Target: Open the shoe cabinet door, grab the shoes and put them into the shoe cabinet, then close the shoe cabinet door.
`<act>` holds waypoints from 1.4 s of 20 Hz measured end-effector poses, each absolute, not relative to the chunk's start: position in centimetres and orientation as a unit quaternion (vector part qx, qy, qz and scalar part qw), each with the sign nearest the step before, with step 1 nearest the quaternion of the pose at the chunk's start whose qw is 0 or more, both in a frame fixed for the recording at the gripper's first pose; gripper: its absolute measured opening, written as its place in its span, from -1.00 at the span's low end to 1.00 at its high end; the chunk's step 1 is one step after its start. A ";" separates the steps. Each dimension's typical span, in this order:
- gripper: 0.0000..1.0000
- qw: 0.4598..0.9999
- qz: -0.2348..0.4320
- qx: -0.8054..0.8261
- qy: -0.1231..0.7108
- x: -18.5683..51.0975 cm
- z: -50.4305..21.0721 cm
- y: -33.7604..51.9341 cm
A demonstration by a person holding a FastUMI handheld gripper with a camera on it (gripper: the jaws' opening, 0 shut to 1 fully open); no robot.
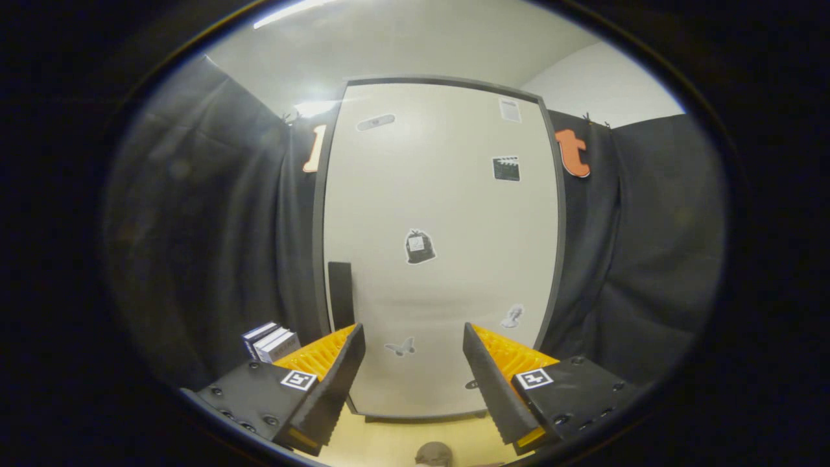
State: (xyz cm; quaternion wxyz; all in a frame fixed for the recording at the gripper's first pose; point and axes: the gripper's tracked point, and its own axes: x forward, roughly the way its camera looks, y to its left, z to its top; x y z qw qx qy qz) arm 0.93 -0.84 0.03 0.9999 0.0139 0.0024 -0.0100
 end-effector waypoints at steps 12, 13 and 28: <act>0.90 1.000 -0.010 0.018 -0.004 1.1 0.6 0.0; 0.90 1.000 -0.008 0.016 -0.004 1.1 0.5 0.2; 0.81 1.000 0.000 0.030 -0.005 5.4 -0.3 5.2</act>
